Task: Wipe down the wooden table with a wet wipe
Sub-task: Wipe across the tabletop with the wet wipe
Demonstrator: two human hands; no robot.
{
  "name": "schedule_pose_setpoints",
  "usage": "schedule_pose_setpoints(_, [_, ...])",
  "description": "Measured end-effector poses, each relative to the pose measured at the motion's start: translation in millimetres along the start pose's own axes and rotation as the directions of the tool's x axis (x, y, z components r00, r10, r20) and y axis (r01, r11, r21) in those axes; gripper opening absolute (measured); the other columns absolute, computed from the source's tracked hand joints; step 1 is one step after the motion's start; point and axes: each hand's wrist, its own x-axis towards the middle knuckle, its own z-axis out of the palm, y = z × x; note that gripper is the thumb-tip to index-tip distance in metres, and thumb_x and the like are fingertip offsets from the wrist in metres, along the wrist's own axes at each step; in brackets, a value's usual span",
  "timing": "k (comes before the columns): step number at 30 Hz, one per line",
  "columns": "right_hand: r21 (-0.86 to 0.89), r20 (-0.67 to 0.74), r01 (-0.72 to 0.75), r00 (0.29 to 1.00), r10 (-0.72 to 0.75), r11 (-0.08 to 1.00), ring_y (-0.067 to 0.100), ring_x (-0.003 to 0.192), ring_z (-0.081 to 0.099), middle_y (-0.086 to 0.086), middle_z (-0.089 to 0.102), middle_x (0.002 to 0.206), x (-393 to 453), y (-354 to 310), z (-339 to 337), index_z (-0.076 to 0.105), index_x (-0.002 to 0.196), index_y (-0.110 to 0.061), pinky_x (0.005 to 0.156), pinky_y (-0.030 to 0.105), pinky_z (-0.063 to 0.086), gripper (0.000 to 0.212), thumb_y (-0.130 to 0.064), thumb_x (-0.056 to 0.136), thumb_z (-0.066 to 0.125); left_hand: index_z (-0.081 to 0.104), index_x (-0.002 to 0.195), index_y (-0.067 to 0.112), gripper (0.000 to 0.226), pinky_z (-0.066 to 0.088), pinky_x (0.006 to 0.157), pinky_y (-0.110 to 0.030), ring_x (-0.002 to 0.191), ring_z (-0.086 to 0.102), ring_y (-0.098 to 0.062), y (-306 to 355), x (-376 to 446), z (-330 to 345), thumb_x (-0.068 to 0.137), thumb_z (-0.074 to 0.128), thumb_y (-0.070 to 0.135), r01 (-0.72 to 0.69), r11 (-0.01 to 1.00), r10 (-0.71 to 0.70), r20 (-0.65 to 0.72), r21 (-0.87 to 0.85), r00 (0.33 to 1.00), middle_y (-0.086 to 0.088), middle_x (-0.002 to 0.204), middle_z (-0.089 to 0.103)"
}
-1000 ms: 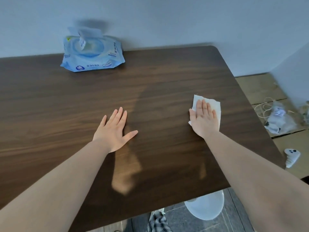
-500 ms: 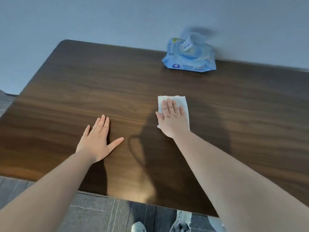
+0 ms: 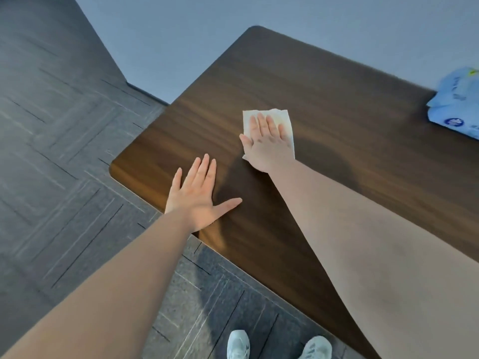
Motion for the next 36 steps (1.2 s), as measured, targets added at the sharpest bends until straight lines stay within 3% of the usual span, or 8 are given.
schedule_pose_setpoints(7, [-0.026,-0.029,0.163,0.986,-0.164,0.986,0.018,0.148,-0.001,-0.002,0.002,0.161,39,-63,8,0.004,0.151,-0.023,0.119,0.041,-0.001,0.06,-0.051,0.098,0.012,-0.014,0.148,0.024,0.102,-0.01,0.116,-0.044,0.145,-0.016,-0.015,-1,0,-1,0.07,0.007,0.086,-0.006,1.0,0.006,-0.023,0.001,1.0,0.005,0.158,-0.015])
schedule_pose_setpoints(16, [0.01,0.003,0.196,0.981,-0.196,0.981,0.016,0.147,-0.005,-0.004,-0.002,0.161,23,-63,8,0.001,0.151,-0.024,0.118,0.038,-0.005,0.06,-0.051,0.098,0.011,-0.012,0.148,0.023,0.102,-0.01,0.114,-0.044,0.145,-0.012,-0.018,-2,1,3,0.07,0.007,0.086,-0.024,1.0,0.025,-0.067,0.009,0.997,0.004,0.159,-0.012])
schedule_pose_setpoints(23, [0.004,0.019,0.097,0.995,-0.097,0.995,0.014,0.147,-0.007,-0.004,-0.004,0.161,-50,-24,12,-0.002,0.151,-0.023,0.118,0.038,-0.006,0.062,-0.052,0.098,0.01,-0.008,0.149,0.018,0.103,-0.003,0.116,-0.046,0.146,-0.011,-0.018,-1,-2,3,0.073,0.011,0.084,-0.035,0.999,0.036,-0.029,0.014,0.999,-0.001,0.16,-0.01])
schedule_pose_setpoints(26, [0.001,0.009,0.005,1.0,-0.005,1.0,0.014,0.147,-0.008,-0.005,-0.005,0.161,-89,6,13,-0.003,0.151,-0.023,0.118,0.038,-0.005,0.062,-0.052,0.098,0.012,-0.006,0.15,0.014,0.092,0.0,0.118,-0.043,0.146,-0.009,-0.017,9,-12,5,0.083,0.009,0.074,-0.055,0.998,0.055,-0.041,0.018,0.998,-0.003,0.16,-0.009])
schedule_pose_setpoints(29, [0.006,0.007,-0.093,0.996,0.093,0.996,0.013,0.147,-0.008,-0.006,-0.006,0.161,-127,47,14,-0.004,0.15,-0.024,0.117,0.037,-0.005,0.062,-0.051,0.098,0.015,-0.005,0.15,0.015,0.082,0.002,0.119,-0.041,0.146,-0.009,-0.013,36,-31,8,0.089,0.011,0.067,-0.147,0.989,0.148,-0.052,0.021,0.988,-0.001,0.16,-0.01])
schedule_pose_setpoints(36, [0.046,0.04,-0.352,0.936,0.35,0.935,0.011,0.145,-0.015,-0.008,-0.013,0.159,-237,176,12,-0.01,0.15,-0.026,0.118,0.036,-0.008,0.06,-0.051,0.098,0.008,-0.008,0.15,0.016,0.087,-0.001,0.119,-0.038,0.145,-0.013,-0.011,150,-57,13,0.087,0.017,0.071,-0.383,0.922,0.381,0.04,0.056,0.924,0.002,0.159,-0.014])
